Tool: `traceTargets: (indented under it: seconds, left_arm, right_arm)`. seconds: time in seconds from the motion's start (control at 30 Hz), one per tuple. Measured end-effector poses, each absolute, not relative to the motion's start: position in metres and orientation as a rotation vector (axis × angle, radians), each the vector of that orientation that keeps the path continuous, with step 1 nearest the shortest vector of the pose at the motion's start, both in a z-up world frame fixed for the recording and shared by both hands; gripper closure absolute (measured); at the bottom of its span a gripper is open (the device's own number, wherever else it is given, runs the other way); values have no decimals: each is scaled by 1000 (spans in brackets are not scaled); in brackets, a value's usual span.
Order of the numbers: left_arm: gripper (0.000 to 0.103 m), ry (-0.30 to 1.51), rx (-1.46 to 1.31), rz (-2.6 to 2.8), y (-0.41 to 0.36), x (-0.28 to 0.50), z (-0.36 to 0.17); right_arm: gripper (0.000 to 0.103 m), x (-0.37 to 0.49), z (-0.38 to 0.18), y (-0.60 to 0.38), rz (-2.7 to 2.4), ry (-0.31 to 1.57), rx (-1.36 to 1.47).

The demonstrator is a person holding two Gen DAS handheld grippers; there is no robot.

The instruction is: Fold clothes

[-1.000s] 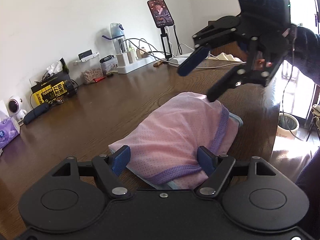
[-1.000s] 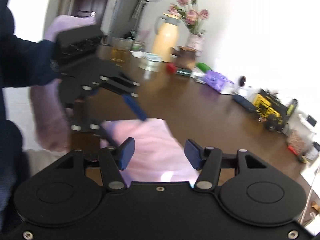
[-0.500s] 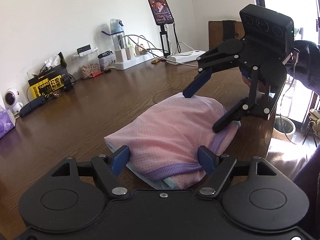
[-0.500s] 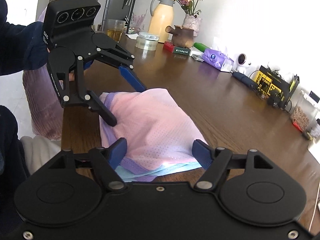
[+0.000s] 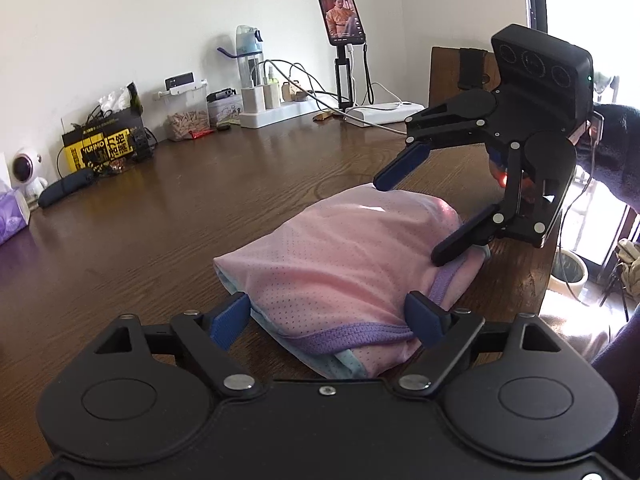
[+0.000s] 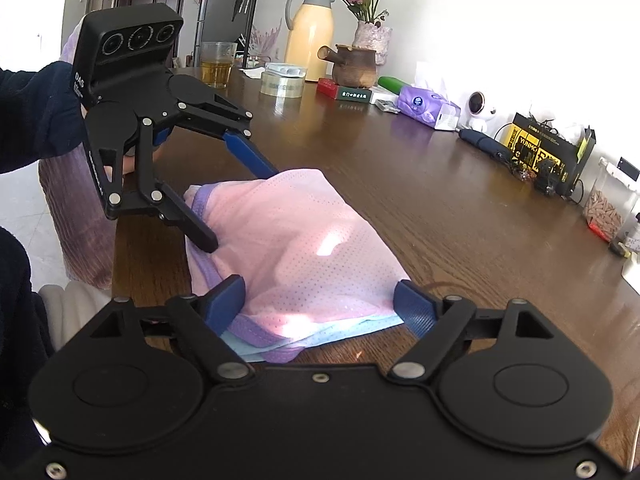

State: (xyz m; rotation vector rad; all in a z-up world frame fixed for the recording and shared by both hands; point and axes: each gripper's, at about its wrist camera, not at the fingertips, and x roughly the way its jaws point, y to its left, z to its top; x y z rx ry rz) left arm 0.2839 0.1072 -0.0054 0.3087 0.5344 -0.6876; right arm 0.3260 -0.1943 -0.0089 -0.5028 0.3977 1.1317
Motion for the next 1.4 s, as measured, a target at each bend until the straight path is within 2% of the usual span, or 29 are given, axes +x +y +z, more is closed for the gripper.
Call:
traceTargets:
  seconds: [0.27, 0.7, 1.13, 1.4]
  left_arm:
    - [16, 466, 388, -643, 100, 269, -7]
    - [6, 532, 369, -675, 96, 287, -4]
    - [5, 615, 263, -696, 100, 316, -8]
    - [3, 605, 268, -640, 103, 317, -7]
  right_arm:
    - [12, 323, -11, -192, 1100, 396, -512]
    - [5, 333, -13, -197, 1091, 397, -514]
    - [4, 348, -15, -205, 1058, 432, -479]
    - [4, 343, -15, -202, 1025, 436, -476]
